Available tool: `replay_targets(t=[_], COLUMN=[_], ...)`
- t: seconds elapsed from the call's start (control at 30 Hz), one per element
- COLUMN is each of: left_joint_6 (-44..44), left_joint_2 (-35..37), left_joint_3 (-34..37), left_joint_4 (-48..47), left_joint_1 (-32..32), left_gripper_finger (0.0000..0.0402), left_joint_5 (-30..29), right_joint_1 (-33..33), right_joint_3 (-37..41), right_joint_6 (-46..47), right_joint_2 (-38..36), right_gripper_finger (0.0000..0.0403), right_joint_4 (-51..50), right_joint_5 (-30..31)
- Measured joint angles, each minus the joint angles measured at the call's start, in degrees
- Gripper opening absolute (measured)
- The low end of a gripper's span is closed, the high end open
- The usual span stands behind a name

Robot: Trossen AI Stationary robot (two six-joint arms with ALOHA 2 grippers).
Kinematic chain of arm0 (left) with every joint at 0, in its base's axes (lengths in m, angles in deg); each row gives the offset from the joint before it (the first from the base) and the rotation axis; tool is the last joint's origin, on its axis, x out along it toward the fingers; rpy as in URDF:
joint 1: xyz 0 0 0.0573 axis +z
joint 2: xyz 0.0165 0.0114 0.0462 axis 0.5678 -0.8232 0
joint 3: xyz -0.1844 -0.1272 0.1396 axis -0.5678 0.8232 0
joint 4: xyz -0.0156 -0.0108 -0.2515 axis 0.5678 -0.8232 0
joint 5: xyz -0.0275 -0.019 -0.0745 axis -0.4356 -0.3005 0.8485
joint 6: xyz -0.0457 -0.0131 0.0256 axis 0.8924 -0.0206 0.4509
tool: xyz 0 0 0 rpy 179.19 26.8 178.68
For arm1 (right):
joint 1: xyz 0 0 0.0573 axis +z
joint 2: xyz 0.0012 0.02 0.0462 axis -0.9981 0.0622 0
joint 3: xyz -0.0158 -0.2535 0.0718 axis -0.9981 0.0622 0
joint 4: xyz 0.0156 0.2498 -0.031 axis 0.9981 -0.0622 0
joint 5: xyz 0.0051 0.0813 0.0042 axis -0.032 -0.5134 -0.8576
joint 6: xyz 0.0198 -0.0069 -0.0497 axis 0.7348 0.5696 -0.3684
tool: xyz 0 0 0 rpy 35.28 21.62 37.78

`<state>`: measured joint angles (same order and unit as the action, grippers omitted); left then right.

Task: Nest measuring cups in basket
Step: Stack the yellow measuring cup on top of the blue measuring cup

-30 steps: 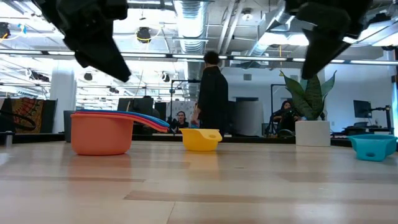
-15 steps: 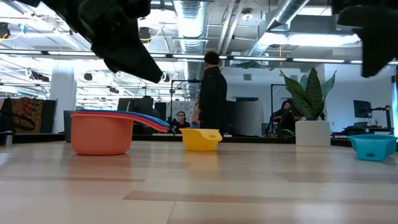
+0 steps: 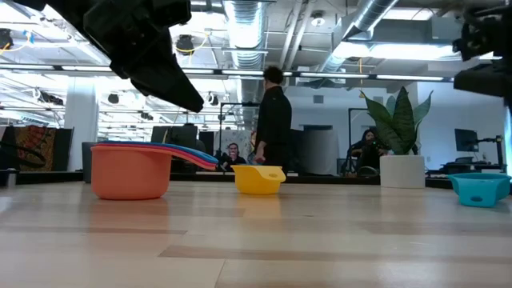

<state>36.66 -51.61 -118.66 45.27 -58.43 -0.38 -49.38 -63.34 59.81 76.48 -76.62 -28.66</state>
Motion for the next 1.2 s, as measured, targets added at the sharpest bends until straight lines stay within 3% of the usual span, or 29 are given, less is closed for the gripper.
replay_targets(t=[0.37, 0.6, 0.83, 0.97, 1.2], left_joint_6=[-0.3, -4.4, -8.2, -10.4, -18.2], left_joint_2=[0.0, 0.0, 0.0, 0.0, -1.6], left_joint_3=[0.0, 0.0, 0.0, 0.0, 0.0], left_joint_4=[0.2, 0.3, 4.1, 6.4, 14.3], left_joint_1=[2.0, 6.2, 18.5, 25.4, 31.4], left_gripper_finger=[0.0116, 0.0116, 0.0116, 0.0116, 0.0116], left_joint_5=[-2.9, -1.1, 10.8, 14.0, 24.0], right_joint_1=[-8.9, -14.4, -15.3, -13.8, -12.4], right_joint_3=[0.3, 0.3, -1.2, -2.4, -2.7], right_joint_6=[-25.7, -39.9, -44.5, -44.4, -43.7], right_joint_2=[0.0, 0.0, 0.0, 0.0, 0.0], right_gripper_finger=[0.0206, 0.0225, 0.0211, 0.0202, 0.0188], right_joint_4=[19.1, 30.7, 32.4, 31.8, 31.2], right_joint_5=[6.6, 9.8, 9.8, 9.8, 9.8])
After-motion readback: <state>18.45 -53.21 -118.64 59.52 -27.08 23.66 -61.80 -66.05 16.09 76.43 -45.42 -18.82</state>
